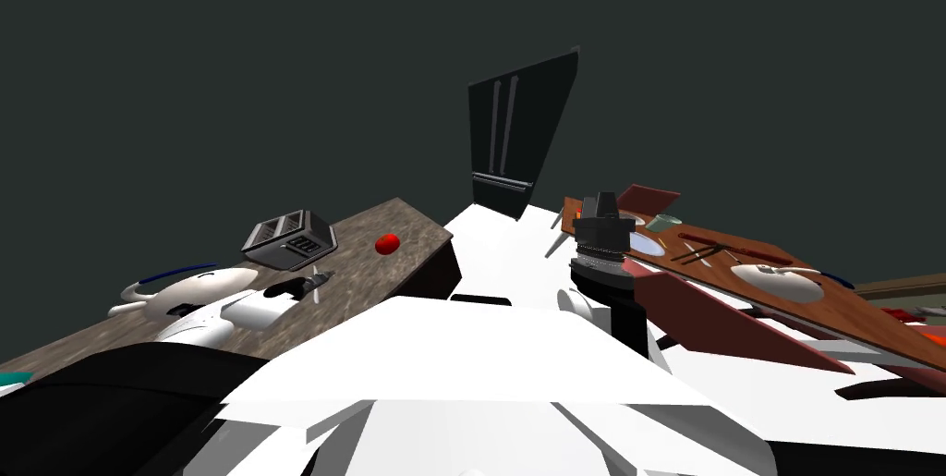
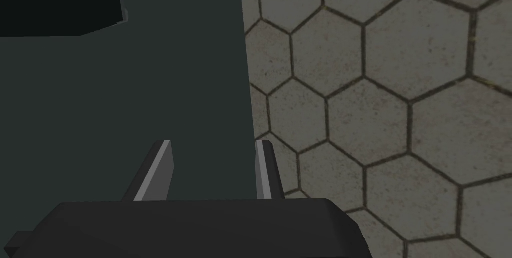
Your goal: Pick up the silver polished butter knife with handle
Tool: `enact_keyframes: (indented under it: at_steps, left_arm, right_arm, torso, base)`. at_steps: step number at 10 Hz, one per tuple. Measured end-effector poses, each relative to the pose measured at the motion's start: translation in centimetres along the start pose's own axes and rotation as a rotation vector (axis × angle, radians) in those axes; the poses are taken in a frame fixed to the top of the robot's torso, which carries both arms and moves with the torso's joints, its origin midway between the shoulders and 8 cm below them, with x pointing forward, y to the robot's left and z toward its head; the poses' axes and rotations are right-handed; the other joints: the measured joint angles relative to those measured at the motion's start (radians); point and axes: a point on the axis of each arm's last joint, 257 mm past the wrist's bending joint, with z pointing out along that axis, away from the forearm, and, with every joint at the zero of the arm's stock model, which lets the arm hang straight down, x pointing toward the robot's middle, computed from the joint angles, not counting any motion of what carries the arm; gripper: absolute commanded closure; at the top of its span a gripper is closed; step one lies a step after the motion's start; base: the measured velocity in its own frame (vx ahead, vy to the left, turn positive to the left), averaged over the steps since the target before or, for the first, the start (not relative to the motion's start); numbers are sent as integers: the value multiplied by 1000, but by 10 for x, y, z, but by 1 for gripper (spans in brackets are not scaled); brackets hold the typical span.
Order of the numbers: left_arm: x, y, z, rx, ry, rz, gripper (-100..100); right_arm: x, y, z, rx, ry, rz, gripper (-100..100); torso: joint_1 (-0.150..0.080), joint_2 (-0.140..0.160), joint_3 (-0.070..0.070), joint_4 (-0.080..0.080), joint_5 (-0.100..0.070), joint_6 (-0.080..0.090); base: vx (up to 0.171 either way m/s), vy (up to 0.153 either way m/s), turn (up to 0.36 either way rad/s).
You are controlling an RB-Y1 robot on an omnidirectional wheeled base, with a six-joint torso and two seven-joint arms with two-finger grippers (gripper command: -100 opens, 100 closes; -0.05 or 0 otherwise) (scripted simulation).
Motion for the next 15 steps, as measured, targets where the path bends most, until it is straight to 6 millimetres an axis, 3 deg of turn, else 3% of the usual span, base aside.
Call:
enact_keyframes:
  at_steps: [15]
  left_arm:
    - [3,59,4,-69,-5,-71,-100]
  right_arm:
    - [0,0,0,0,0,0,0]
  torso:
    - [0,-1,0,0,0,1]
  base:
    - [-21,-7,-78]
